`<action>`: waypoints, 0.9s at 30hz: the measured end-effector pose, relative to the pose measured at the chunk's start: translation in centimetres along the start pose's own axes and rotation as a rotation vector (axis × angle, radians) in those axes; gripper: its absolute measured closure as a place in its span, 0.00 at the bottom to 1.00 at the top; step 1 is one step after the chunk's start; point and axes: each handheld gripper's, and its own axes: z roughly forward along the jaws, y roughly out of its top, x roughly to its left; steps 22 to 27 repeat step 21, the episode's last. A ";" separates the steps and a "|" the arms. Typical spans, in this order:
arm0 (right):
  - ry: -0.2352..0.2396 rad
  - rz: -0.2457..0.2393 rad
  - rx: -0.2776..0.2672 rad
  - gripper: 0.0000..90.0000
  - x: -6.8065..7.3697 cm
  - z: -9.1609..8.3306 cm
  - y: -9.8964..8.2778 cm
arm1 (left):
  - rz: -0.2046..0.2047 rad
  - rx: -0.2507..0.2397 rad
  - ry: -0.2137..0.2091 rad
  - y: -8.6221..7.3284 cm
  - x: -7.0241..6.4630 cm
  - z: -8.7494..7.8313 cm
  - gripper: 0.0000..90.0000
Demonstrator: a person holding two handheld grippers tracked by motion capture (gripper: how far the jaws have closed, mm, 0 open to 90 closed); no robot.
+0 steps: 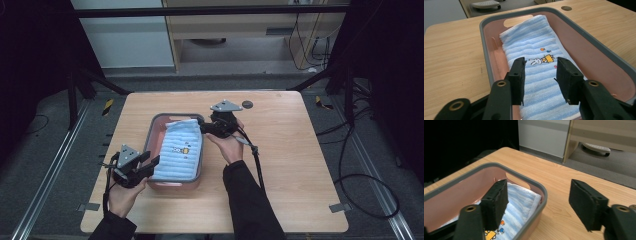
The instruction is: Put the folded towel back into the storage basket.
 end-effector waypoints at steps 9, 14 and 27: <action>-0.007 0.025 -0.003 0.25 -3.0 -5.1 -1.8 | 0.010 -0.011 -0.003 0.1 0.7 -0.1 0.47; -0.035 0.023 0.003 0.21 -4.8 -7.8 -3.4 | 0.013 -0.017 -0.006 0.2 1.3 -0.2 0.41; -0.071 0.034 0.021 0.20 -7.1 -11.3 -5.4 | 0.007 -0.032 0.008 0.3 2.7 -0.6 0.38</action>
